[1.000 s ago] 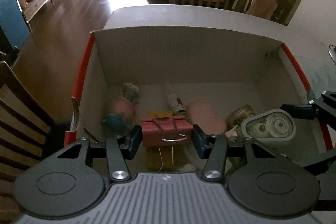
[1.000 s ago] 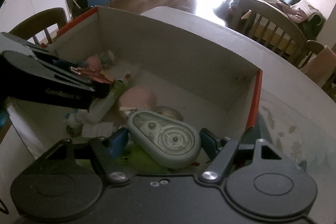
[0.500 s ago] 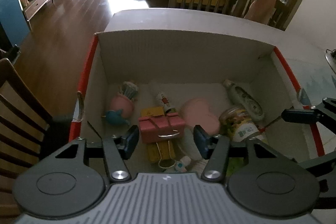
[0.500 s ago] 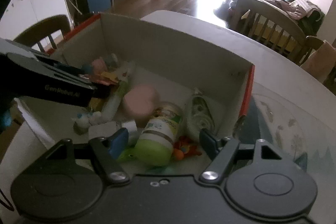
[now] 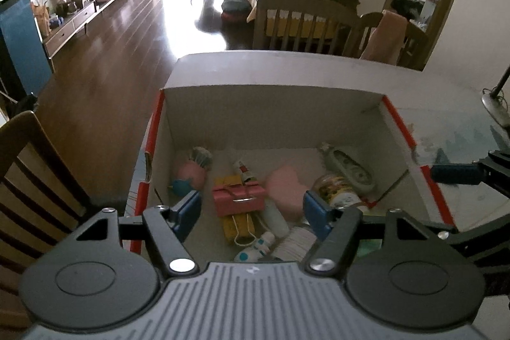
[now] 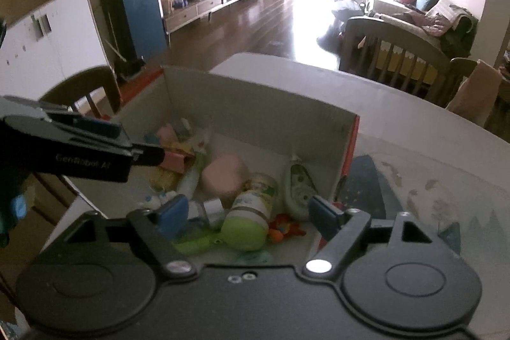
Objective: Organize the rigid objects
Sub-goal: 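Lift both grippers up and back from the box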
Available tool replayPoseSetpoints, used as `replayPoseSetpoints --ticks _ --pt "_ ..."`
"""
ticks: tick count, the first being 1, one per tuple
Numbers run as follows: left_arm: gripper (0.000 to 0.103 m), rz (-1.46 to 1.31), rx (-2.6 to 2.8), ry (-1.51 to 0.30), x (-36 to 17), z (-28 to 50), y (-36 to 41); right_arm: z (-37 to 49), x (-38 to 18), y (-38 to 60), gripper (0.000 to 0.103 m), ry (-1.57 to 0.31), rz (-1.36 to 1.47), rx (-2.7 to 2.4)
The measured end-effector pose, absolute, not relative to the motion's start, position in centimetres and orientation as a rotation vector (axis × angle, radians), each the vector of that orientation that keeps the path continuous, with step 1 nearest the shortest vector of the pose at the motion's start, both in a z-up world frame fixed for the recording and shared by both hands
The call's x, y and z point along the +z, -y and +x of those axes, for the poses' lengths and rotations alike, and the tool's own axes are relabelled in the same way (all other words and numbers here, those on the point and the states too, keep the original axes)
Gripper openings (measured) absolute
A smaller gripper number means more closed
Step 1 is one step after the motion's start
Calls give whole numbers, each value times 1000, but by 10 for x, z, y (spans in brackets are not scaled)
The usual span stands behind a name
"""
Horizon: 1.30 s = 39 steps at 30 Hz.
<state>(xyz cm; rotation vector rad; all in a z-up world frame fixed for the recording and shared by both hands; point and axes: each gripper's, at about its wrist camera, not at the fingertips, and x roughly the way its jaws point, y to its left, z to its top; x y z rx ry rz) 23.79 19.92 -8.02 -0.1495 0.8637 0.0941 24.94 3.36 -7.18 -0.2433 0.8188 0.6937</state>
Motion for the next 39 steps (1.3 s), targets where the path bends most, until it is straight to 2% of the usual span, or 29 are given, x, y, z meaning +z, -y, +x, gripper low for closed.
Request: replayPoseSetpoints --ticks 4,7,13,16,20,27,29,30,39 --pt "70 -146 87 -832 -69 225 -195 242 -62 -25 89 -793 -193 704" --pt "78 -146 86 -809 -62 215 -192 236 -56 -19 91 -777 -161 717" --pt "78 -139 81 -768 -48 196 -184 222 -41 -6 98 -727 -109 744" --pt "84 -139 82 -747 -43 187 -181 214 -34 -1 100 -698 -90 754" --pt "84 -127 92 -719 -36 174 -175 208 -27 6 102 -674 -64 759" --pt "87 -153 89 -698 -31 161 -172 198 -22 14 103 -657 -42 752" --pt "101 -160 90 -695 -29 157 -171 196 -22 16 103 -657 -28 748" --pt "102 -164 89 -690 -28 155 -170 195 -21 17 103 -656 -23 745" --pt "103 -204 82 -660 -21 140 -167 183 -15 28 103 -643 13 742"
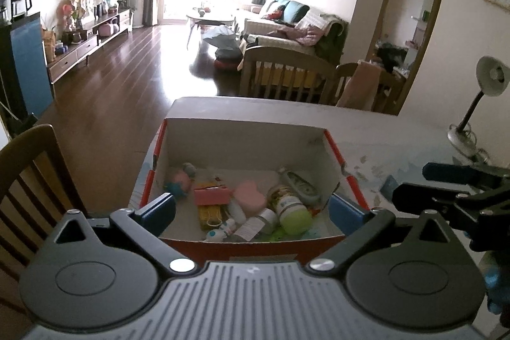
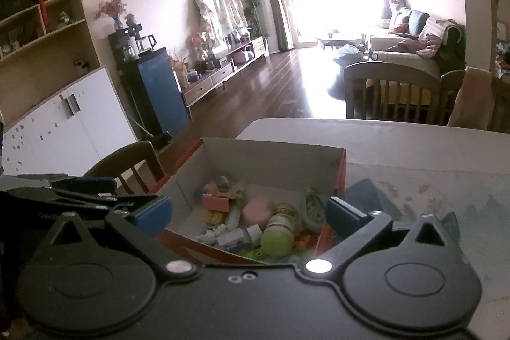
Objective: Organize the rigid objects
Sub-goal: 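Lift both grippers up and back from the box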
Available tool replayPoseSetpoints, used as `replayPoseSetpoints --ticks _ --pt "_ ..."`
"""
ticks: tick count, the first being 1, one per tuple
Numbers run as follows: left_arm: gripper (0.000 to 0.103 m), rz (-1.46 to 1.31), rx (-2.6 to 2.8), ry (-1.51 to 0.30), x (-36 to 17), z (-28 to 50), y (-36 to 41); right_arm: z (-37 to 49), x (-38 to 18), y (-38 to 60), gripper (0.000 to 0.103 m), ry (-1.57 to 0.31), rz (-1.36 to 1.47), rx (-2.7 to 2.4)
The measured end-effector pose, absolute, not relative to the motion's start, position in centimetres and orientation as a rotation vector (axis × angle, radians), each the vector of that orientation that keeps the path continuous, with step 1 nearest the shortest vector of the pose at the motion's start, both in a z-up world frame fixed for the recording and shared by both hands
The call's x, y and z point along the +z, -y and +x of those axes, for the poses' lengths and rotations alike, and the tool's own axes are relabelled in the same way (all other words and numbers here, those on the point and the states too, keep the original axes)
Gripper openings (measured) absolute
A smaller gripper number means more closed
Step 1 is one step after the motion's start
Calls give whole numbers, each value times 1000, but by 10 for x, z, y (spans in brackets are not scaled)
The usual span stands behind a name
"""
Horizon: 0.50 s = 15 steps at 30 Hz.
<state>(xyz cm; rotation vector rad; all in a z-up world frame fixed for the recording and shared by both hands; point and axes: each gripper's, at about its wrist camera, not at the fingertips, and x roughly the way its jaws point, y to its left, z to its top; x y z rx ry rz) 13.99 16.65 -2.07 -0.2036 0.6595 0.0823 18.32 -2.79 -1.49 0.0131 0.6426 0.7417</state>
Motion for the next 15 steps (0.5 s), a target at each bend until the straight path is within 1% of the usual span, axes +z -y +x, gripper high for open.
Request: replayPoseSetpoints --ticks 15 --pt "103 -191 81 -637 -13 126 -153 168 -9 36 103 -631 17 743"
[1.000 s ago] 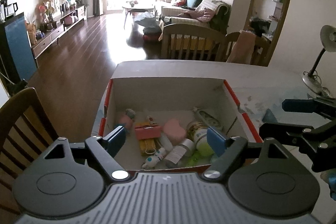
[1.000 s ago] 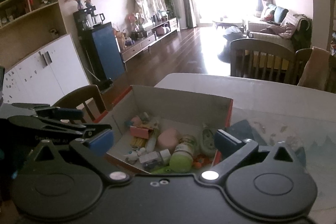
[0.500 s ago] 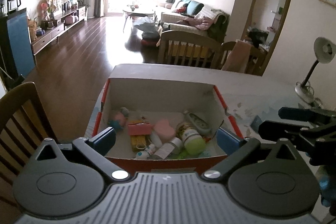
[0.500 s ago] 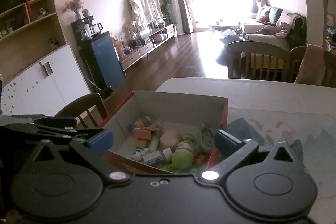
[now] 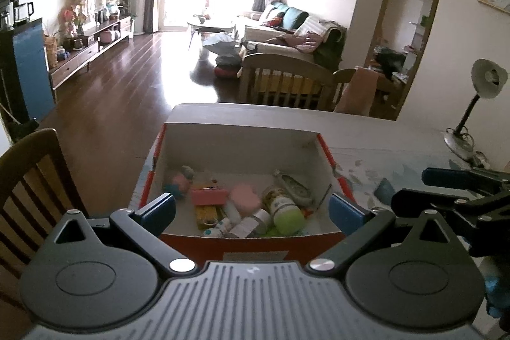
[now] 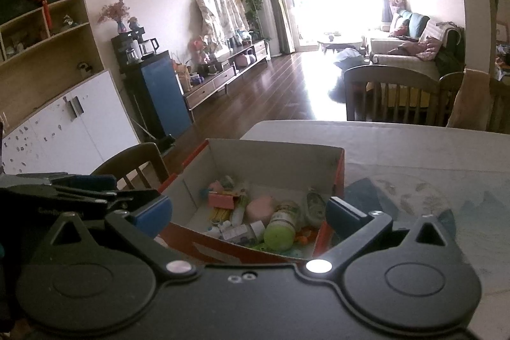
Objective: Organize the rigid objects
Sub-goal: 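Lift both grippers up and back from the box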
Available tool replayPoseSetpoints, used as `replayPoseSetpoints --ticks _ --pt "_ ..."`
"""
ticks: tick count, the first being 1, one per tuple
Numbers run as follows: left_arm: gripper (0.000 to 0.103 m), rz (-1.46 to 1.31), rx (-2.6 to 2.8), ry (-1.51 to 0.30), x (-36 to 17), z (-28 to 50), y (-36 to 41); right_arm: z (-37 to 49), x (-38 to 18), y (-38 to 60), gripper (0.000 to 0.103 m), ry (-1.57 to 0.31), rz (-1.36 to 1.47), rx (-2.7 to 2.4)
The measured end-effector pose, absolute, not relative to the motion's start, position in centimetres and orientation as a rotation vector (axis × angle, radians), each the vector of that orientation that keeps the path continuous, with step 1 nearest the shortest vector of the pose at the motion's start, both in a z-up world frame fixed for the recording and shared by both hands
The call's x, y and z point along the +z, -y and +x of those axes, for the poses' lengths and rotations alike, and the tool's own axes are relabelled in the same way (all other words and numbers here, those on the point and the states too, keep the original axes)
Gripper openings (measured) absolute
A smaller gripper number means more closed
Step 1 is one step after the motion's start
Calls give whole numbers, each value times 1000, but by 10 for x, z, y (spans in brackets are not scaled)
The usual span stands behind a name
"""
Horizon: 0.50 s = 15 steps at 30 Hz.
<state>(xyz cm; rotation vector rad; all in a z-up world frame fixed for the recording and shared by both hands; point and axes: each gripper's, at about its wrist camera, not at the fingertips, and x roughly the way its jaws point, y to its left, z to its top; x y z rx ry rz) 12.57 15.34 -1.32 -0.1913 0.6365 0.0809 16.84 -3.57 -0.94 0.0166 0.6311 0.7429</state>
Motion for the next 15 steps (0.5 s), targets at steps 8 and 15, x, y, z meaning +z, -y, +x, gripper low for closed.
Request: replayPoseSetpoints --ticks 8,15 --pt "103 -162 72 -623 -12 125 -148 168 -10 40 103 -636 23 732" --pt "103 -167 76 -637 -16 128 -147 170 -13 47 103 -645 35 711"
